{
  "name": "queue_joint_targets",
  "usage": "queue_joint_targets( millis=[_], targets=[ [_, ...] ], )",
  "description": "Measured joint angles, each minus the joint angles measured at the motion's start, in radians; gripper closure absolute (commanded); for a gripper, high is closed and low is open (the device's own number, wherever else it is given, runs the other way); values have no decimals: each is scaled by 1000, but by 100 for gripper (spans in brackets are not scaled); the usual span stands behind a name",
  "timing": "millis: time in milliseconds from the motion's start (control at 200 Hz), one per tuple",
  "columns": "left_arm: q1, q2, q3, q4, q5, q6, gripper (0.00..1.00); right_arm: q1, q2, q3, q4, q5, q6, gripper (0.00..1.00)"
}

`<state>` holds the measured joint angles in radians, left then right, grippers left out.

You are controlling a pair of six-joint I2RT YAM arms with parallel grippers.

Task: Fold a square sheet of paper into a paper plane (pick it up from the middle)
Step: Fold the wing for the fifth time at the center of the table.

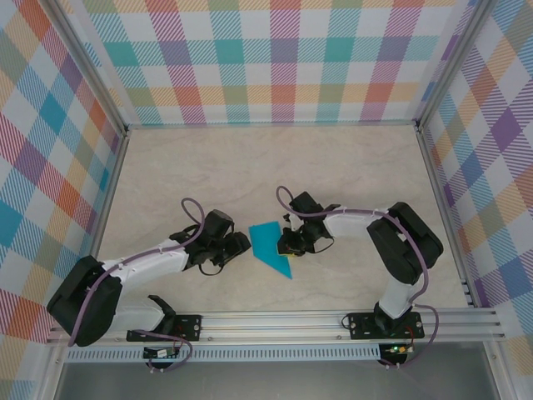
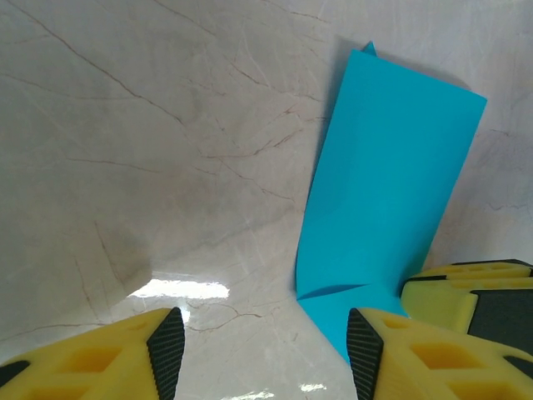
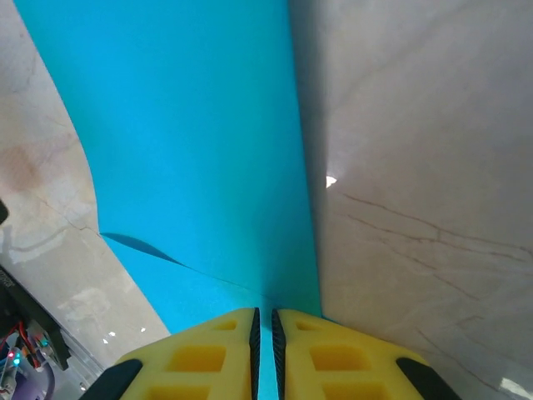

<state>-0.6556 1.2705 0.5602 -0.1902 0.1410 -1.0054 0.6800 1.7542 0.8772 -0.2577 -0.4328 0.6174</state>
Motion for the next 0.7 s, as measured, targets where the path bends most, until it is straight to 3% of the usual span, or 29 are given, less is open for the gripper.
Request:
queue_joint_targets(
  millis=[410, 700],
  targets=[
    [0, 99, 26, 104, 42, -20, 42, -69, 17, -88, 180, -175, 53, 84],
    [0, 183, 26, 203, 66, -58, 43, -87, 29, -97, 207, -224, 57, 84]
  ],
)
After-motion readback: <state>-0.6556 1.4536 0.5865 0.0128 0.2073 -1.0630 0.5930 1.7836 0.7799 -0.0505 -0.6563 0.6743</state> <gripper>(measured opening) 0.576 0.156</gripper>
